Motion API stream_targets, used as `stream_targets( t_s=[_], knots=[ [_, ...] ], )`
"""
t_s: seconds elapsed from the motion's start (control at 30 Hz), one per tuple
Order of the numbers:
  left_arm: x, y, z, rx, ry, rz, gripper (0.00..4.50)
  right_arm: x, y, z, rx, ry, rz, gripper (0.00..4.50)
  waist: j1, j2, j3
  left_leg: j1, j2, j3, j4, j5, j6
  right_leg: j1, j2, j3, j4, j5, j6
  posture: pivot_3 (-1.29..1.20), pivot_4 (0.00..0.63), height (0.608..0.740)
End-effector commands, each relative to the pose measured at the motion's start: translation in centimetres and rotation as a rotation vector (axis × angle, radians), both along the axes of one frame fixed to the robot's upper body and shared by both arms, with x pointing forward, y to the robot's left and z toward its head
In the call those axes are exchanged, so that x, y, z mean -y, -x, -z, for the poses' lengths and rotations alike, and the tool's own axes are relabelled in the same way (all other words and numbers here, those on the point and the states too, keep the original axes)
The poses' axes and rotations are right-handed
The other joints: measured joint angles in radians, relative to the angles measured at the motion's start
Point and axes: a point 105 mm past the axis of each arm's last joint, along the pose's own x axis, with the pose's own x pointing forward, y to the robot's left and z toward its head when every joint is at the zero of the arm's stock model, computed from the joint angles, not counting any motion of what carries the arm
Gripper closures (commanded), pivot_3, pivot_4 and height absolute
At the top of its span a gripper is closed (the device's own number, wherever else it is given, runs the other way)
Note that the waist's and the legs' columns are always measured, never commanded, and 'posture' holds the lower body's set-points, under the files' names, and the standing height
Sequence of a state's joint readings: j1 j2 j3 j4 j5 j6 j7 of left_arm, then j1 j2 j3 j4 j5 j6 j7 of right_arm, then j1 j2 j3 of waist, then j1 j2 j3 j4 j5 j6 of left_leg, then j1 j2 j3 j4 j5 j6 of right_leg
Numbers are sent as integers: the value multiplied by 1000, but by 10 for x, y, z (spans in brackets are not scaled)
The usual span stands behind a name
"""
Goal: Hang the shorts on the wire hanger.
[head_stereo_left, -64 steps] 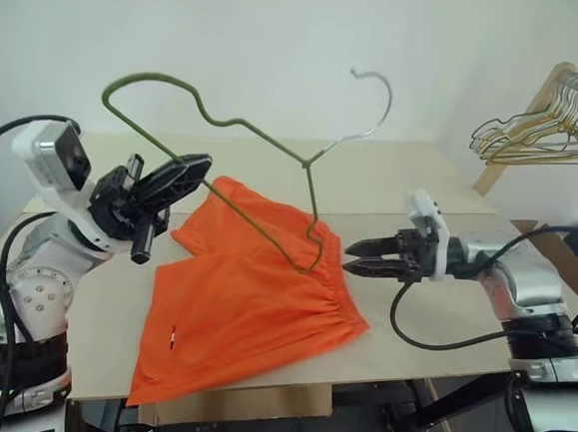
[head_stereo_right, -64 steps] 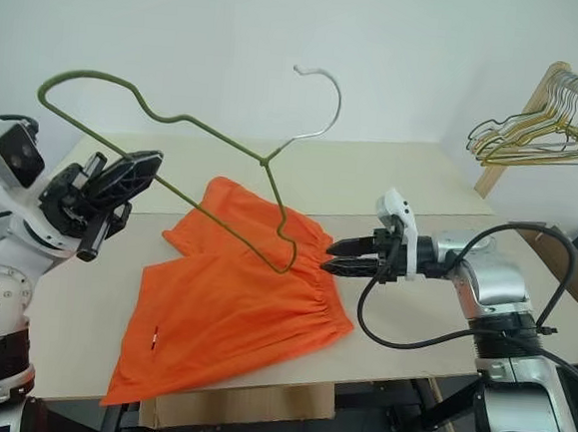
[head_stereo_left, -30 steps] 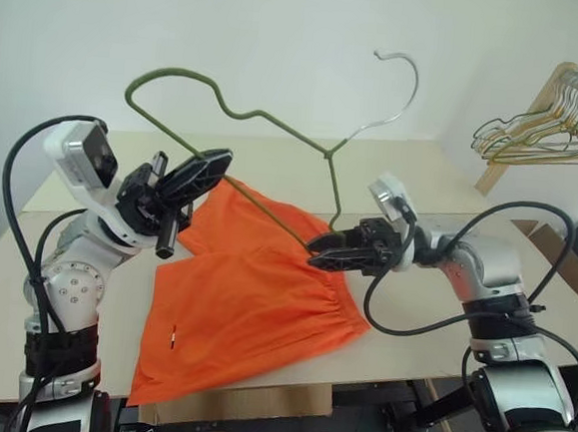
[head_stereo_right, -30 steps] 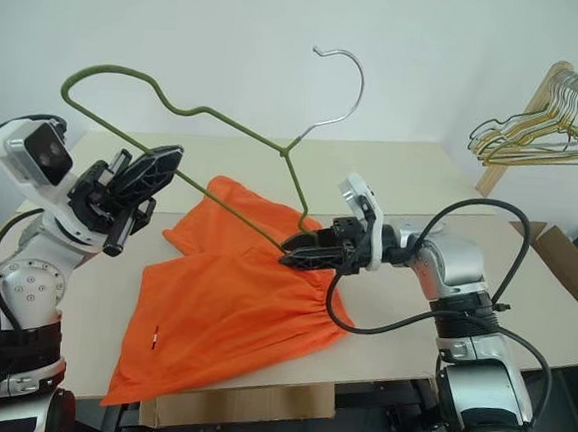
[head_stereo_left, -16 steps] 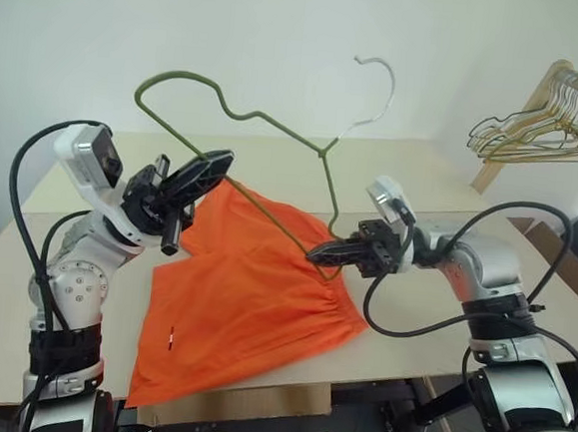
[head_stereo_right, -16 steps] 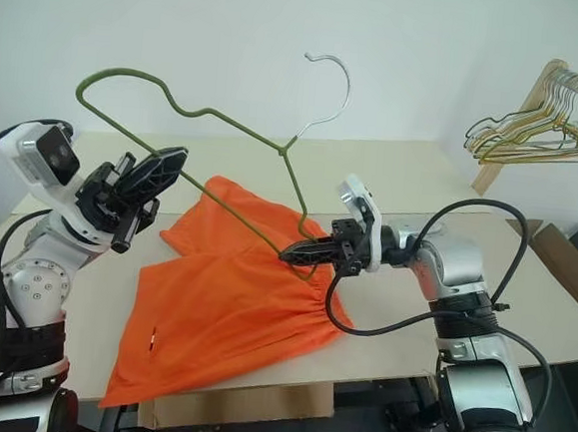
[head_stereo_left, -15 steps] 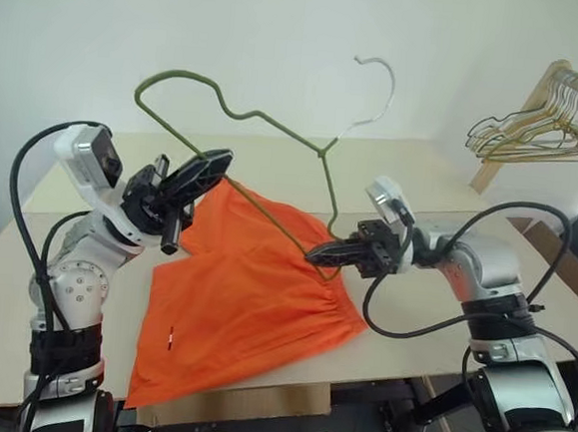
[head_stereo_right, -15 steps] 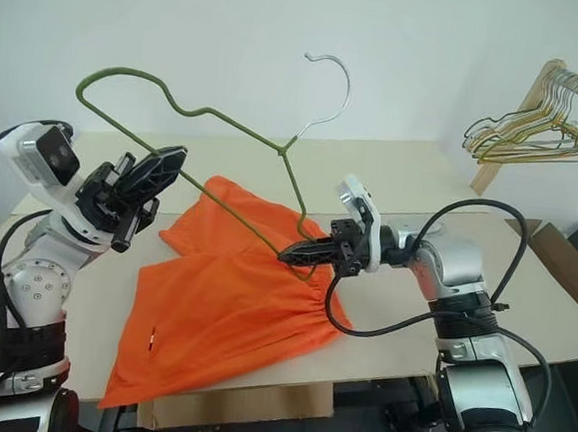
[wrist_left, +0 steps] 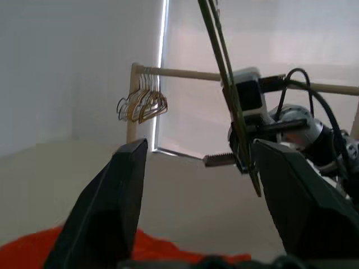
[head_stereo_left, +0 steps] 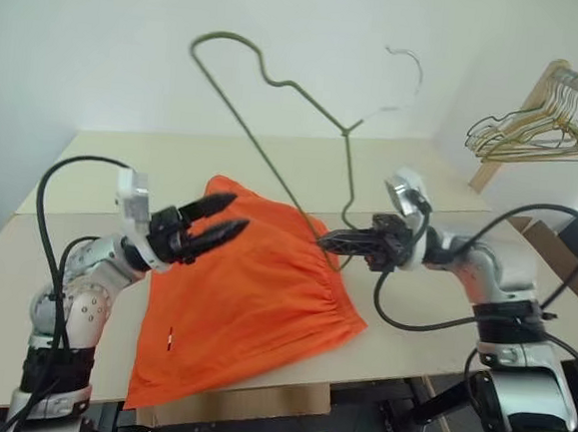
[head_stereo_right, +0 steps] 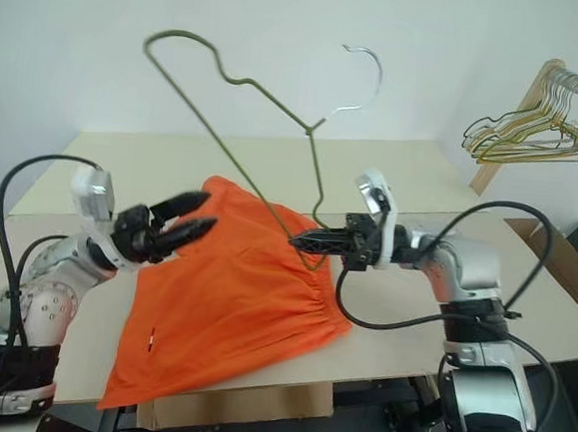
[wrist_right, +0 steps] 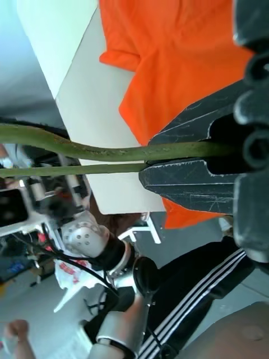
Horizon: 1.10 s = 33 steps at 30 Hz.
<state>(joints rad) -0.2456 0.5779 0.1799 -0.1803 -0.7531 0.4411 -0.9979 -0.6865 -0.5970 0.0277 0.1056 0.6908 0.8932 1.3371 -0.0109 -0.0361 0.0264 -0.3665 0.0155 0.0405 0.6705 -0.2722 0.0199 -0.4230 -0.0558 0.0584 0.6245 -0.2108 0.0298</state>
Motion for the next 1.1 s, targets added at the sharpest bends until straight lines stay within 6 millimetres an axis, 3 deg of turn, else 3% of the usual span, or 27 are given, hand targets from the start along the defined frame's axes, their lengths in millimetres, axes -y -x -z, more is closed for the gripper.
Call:
stream_targets(
  t_s=[0.03,0.2,0.4,0.5,0.6,0.7,0.93,1.1],
  knots=[
    [-4,6,18,45,-215,-7,18,25,8,1,-52,34,98,4500,3,0,0,-2,0,0,0,0,0,-1,-1,-1,0,0,0,20,0,740],
    [-5,18,32,88,-408,75,18,65,23,40,-213,292,271,4500,7,2,1,-2,-1,1,0,0,0,-1,-2,-1,-1,0,0,-9,0,740],
    [-5,27,34,118,-509,153,18,90,42,50,-547,289,265,4500,-15,3,2,-1,1,2,1,0,0,0,0,1,-1,-1,1,-12,0,740],
    [-4,33,39,124,-562,193,18,108,52,66,-747,325,287,4500,-18,3,2,0,1,2,1,0,0,0,0,1,-1,-1,1,-13,0,740],
    [-3,38,39,131,-568,209,18,120,55,79,-837,365,330,4500,-23,3,2,-1,1,3,3,0,1,0,0,1,-1,-1,2,-16,0,740],
    [0,41,37,139,-573,225,18,131,53,92,-894,399,397,4500,-27,3,2,-2,1,3,5,-1,2,0,0,1,0,-1,2,-22,0,740],
    [9,42,39,154,-571,244,18,143,42,96,-895,369,467,4500,-32,5,2,-1,1,4,6,-1,2,0,0,2,0,-2,4,-15,0,740],
    [8,44,38,161,-573,247,18,135,42,102,-902,370,433,4500,-31,6,2,-1,1,4,6,-1,2,0,0,2,1,-2,4,2,0,740]
  ],
)
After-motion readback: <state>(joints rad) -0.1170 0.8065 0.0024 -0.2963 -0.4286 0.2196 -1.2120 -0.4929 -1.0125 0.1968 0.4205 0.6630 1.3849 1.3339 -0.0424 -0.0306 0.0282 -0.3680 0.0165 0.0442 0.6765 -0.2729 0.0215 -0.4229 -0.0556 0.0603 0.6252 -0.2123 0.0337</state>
